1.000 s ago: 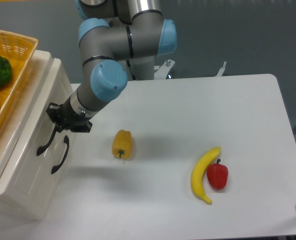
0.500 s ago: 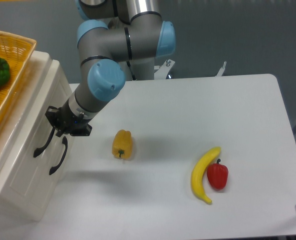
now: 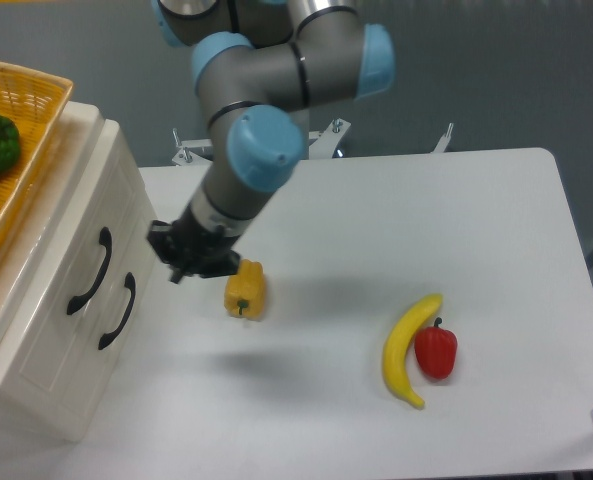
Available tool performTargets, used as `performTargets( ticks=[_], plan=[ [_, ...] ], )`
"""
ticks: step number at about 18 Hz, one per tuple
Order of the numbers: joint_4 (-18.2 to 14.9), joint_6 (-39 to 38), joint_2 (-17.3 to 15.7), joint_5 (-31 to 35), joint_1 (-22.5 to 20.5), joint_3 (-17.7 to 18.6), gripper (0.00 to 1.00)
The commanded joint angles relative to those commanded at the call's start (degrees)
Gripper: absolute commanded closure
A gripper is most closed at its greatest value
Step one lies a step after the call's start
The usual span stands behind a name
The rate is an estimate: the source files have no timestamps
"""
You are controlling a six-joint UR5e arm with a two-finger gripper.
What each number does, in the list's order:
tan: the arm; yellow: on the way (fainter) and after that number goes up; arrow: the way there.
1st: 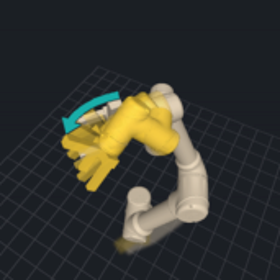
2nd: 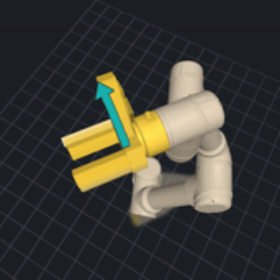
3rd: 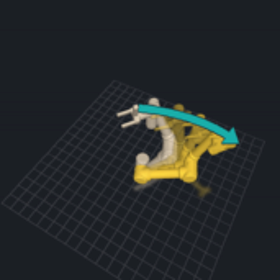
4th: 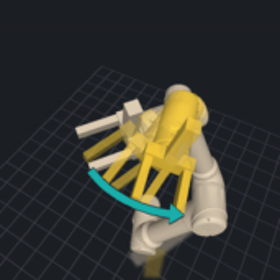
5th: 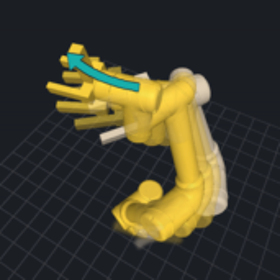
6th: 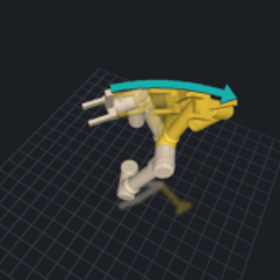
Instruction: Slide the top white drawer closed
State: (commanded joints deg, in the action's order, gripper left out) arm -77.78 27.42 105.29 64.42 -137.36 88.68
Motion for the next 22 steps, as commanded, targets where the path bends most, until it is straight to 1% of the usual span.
performTargets(
  ticks=[2,5,8,9,11,12,14,16,18,19,20,21,22],
  plan=[
    [0.09,2.1,0.09,1.67,-2.2,-0.09,0.96],
    [0.35,4.91,0.61,3.34,-5.27,-0.61,0.9],
    [0.62,7.73,2.54,5.71,-8.26,-2.02,0.82],
    [0.44,8.17,3.16,6.41,-9.06,-2.37,0.78],
    [1.66,8.44,5.44,6.16,-12.48,-2.37,0.67],
    [2.45,8.44,6.58,6.24,-13.27,-2.37,0.63],
    [4.21,8.35,7.99,6.24,-15.64,-2.37,0.59],
    [5.71,8.61,8.79,6.24,-17.84,-2.46,0.57],
    [6.5,8.7,10.1,6.33,-18.64,-3.6,0.53],
    [6.59,8.62,10.98,6.42,-18.82,-4.47,0.49],
    [6.59,8.61,11.6,6.42,-19.34,-5.09,0.43],
    [6.59,8.61,12.12,6.42,-19.35,-5.53,0.29],
    [6.68,8.61,12.22,6.51,-19.35,-5.54,0.0]
  ],
)
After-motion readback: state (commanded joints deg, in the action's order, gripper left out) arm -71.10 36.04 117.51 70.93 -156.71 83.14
